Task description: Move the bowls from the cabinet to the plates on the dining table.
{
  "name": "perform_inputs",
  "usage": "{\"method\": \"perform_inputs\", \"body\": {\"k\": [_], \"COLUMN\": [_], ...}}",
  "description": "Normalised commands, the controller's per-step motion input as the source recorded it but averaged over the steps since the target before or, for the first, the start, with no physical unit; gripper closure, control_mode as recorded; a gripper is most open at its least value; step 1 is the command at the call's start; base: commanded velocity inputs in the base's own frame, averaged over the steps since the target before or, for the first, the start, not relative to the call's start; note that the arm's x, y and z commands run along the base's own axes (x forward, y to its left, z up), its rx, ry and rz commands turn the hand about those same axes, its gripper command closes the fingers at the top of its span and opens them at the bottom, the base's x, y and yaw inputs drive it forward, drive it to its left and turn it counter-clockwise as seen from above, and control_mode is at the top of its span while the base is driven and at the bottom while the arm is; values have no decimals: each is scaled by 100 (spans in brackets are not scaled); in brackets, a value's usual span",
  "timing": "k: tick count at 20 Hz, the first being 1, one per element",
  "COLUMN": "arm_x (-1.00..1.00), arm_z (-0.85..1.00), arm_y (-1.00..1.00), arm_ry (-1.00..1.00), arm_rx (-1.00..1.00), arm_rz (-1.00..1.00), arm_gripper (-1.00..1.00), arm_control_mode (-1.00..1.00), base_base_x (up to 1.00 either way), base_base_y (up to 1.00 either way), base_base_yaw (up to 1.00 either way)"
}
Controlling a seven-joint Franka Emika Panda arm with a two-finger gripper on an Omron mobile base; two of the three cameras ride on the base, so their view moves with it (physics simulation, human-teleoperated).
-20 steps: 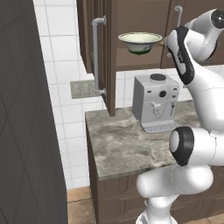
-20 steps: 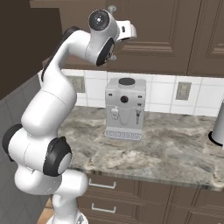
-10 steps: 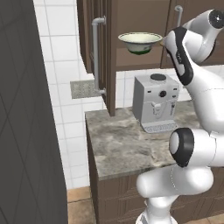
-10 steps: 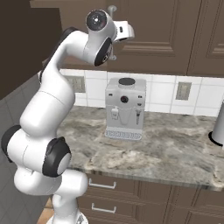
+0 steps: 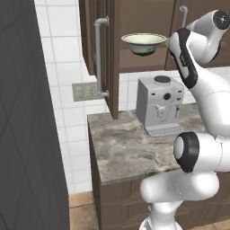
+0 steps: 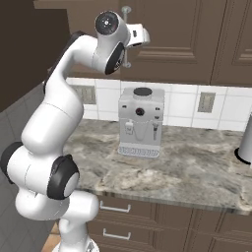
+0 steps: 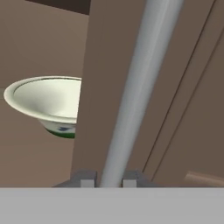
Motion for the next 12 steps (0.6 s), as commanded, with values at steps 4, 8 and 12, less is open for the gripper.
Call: {"method": "perform_inputs", "body": {"k": [4,8,12], "arm_x": [-1,-16,-26], "arm_z": [0,0,4], "arm_y": [-5,-23,-30], "arm_ry": [0,-2,-4], "arm_rx": [-1,-3,-1], "arm_rz": [1,9,13], "arm_gripper": [100,100,100], "arm_control_mode": [-100,-100,-100], "base_base_x": [0,0,0], "base_base_y": [0,0,0], "base_base_yaw": [0,0,0]}}
